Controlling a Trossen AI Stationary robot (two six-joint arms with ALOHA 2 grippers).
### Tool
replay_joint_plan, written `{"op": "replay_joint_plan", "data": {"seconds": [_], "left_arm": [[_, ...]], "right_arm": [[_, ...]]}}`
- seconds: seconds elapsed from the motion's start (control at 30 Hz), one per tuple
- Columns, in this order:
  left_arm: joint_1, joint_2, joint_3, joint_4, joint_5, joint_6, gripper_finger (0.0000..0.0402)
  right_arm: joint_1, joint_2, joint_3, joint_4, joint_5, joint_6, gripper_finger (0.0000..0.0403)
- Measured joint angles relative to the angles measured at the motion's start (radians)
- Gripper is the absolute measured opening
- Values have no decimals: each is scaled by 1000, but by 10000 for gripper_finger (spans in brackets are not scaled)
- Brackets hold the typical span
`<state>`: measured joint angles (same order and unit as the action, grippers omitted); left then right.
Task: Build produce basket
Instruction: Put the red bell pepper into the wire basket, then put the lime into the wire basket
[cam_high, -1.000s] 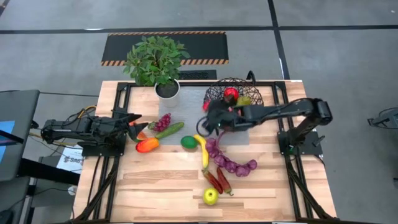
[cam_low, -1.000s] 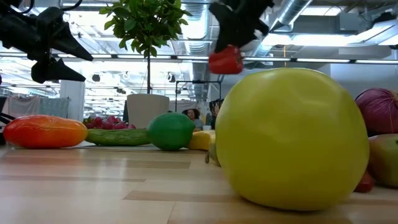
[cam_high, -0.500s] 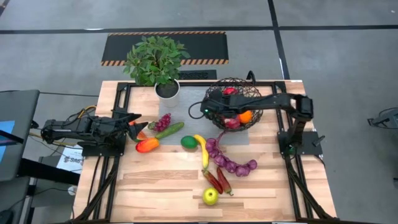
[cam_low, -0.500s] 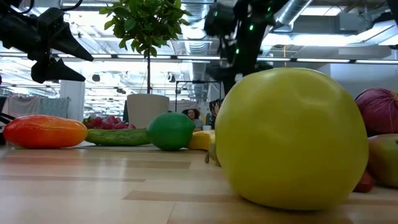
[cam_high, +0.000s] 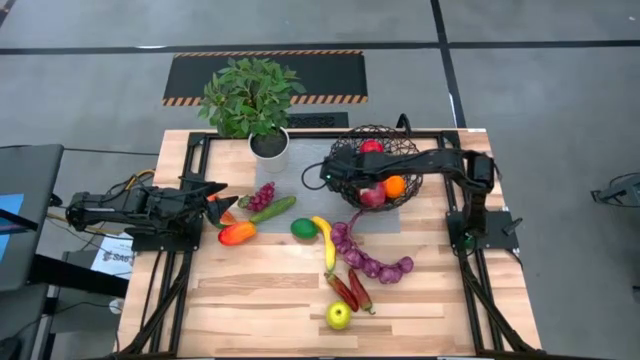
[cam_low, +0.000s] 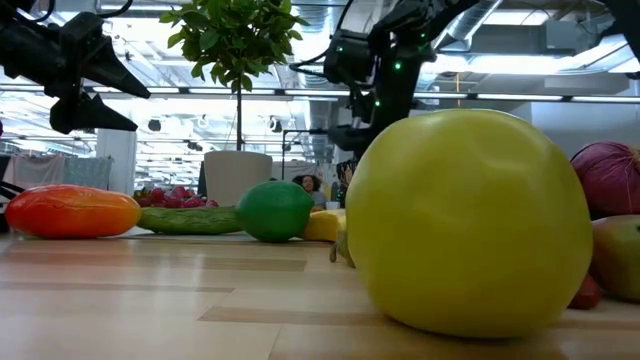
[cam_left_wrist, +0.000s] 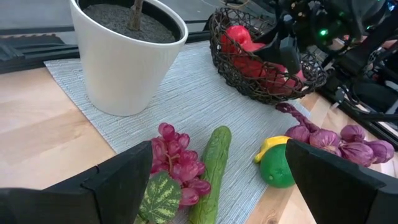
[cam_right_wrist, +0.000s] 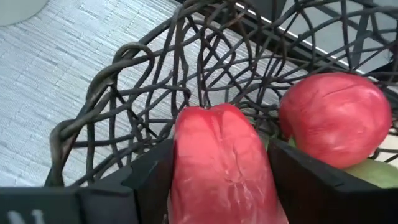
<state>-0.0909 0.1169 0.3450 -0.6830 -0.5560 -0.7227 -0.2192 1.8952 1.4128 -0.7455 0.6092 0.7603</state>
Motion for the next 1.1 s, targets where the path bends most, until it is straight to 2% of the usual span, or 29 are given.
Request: {"op": "replay_joint_plan", "data": {"seconds": [0.2, 0.4, 0.5, 0.63, 0.7, 0.83, 1.1], "left_arm": [[0, 0, 0, 0, 0, 0, 355], [0, 0, 0, 0, 0, 0, 355], [0, 0, 0, 0, 0, -7, 355], [0, 0, 0, 0, 0, -12, 355], [0, 0, 0, 0, -1, -12, 355], [0, 0, 0, 0, -1, -21, 355], [0, 0, 0, -1, 13, -26, 355]], "right_arm": [[1, -64, 0, -3, -36, -108, 312], [34, -173, 0, 7, -36, -114, 336], [92, -222, 0, 67, -46, -169, 340], [195, -231, 1, 241, -127, -305, 339], [248, -205, 3, 362, -166, -370, 337], [326, -108, 2, 517, -173, -470, 337], [356, 121, 0, 605, -174, -500, 337]]}}
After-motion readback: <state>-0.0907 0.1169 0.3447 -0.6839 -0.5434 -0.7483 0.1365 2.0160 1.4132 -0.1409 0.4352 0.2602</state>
